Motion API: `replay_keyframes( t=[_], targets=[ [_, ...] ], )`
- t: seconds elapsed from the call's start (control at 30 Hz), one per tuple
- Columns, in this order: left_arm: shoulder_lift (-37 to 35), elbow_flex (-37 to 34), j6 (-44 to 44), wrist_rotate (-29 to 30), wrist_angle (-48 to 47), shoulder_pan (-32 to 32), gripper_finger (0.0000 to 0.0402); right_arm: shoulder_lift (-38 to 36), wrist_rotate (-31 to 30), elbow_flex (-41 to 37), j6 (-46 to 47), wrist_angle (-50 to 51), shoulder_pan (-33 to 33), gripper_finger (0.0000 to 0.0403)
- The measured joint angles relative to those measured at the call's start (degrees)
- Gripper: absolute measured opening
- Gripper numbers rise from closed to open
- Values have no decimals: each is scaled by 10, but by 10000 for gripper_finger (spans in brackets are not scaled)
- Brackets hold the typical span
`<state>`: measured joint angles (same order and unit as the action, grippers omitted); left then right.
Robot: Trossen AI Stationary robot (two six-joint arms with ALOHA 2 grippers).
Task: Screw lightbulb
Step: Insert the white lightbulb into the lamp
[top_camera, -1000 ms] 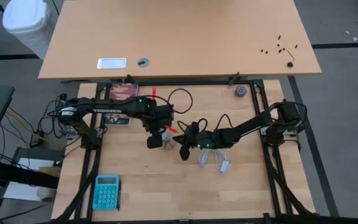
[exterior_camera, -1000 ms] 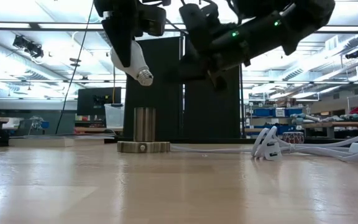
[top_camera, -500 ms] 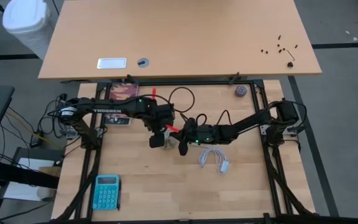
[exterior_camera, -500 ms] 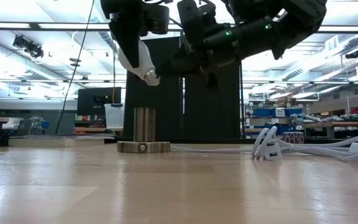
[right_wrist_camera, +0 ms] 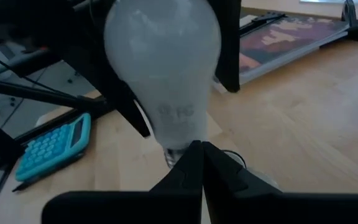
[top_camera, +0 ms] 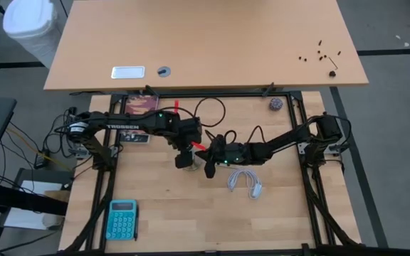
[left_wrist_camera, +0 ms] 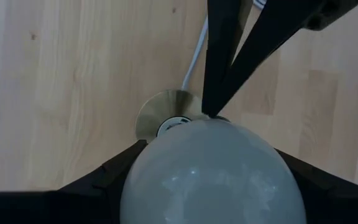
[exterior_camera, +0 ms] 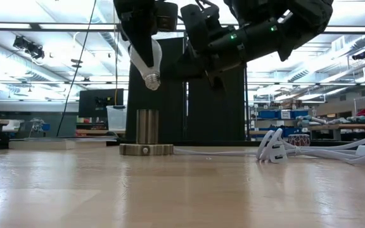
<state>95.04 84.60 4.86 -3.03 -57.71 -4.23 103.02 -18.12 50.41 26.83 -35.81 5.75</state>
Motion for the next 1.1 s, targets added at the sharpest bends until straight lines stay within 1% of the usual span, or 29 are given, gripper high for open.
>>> replay_keyframes(
  t=[0.2, 0.37, 0.47, 0.6, 0.73, 0.93, 1.0, 1.1],
  targets=[
    [0, 0, -7, 13, -4, 0, 273, 0, -7, 0, 31, 69, -7, 11],
    [7, 0, -38, 7, -8, 0, 273, 0, 10, 0, 22, 81, -5, 12],
    [19, 0, -76, 4, -8, 1, 273, 0, 20, 0, 21, 92, -1, 11],
    [24, -1, -113, 33, -9, 2, 273, 0, 21, 0, 52, 114, 6, 12],
    [24, -1, -146, 37, -4, 2, 273, -1, 15, 0, 66, 119, 17, 11],
    [25, -3, -239, 50, 3, 10, 273, -12, 7, 0, 87, 147, 29, 11],
    [25, -4, -262, 52, 1, 10, 273, -24, 7, -2, 83, 171, 33, 11],
    [25, -5, -289, 53, 9, 9, 273, -51, 10, -9, 51, 207, 45, 12]
  ],
)
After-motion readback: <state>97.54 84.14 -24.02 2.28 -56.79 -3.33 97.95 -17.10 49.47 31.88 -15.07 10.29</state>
